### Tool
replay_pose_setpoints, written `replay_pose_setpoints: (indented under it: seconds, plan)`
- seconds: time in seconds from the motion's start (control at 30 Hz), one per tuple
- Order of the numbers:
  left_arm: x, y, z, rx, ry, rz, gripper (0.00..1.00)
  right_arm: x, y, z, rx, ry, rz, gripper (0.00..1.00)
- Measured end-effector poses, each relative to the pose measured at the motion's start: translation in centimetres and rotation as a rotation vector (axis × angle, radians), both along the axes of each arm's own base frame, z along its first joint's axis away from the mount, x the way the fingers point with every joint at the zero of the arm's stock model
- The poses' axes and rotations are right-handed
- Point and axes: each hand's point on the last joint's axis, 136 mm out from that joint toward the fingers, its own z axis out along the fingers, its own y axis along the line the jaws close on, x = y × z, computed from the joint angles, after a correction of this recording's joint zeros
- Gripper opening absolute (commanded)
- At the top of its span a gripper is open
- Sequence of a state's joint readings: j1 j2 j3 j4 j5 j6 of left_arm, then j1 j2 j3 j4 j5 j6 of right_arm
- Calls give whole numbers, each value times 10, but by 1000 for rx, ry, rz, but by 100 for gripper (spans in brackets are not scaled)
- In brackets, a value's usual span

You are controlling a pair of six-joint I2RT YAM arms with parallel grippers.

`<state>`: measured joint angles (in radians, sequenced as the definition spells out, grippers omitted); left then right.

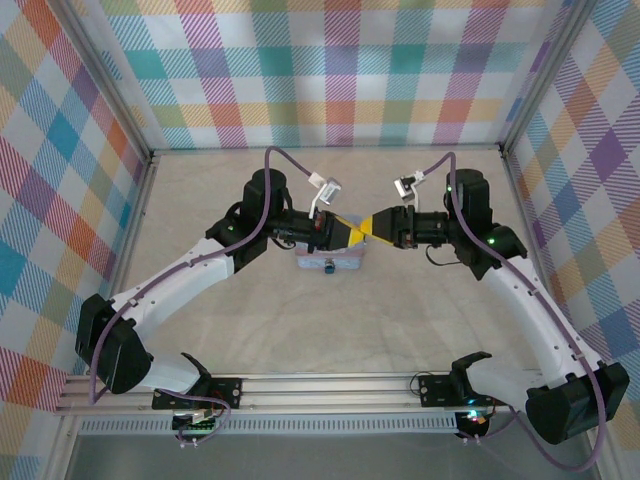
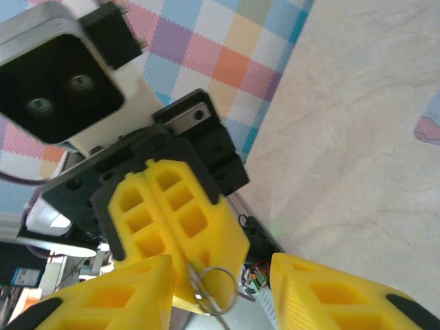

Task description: Unlock a padlock with a key

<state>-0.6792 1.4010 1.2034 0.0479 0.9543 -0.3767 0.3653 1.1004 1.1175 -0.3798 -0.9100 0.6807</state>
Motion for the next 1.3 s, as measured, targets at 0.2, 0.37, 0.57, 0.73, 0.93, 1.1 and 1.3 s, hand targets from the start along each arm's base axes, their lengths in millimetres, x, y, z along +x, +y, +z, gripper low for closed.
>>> replay_pose_setpoints:
  seconds: [0.2, 0.37, 0.57, 0.73, 0.93, 1.1, 1.3]
  plan:
    - [-4, 0, 1, -1, 6, -19, 0, -7, 4, 7, 35, -18, 46, 27]
    - [-7, 2, 3, -2, 8, -31, 0, -9, 5, 8, 38, -19, 56, 18]
    - [-11, 3, 3, 5, 22, -48, 0, -11, 4, 10, 41, -45, 66, 4]
    - [-12, 3, 4, 8, 23, -51, 5, -12, 4, 12, 40, -69, 70, 0]
    - [-10, 3, 2, 14, 20, -41, 24, -14, 4, 12, 33, -84, 65, 0]
    - [-8, 4, 2, 19, 14, -22, 29, -14, 2, 15, 26, -101, 41, 0]
    - [-10, 8, 9, 8, -3, -8, 15, -15, 1, 16, 25, -109, 35, 0]
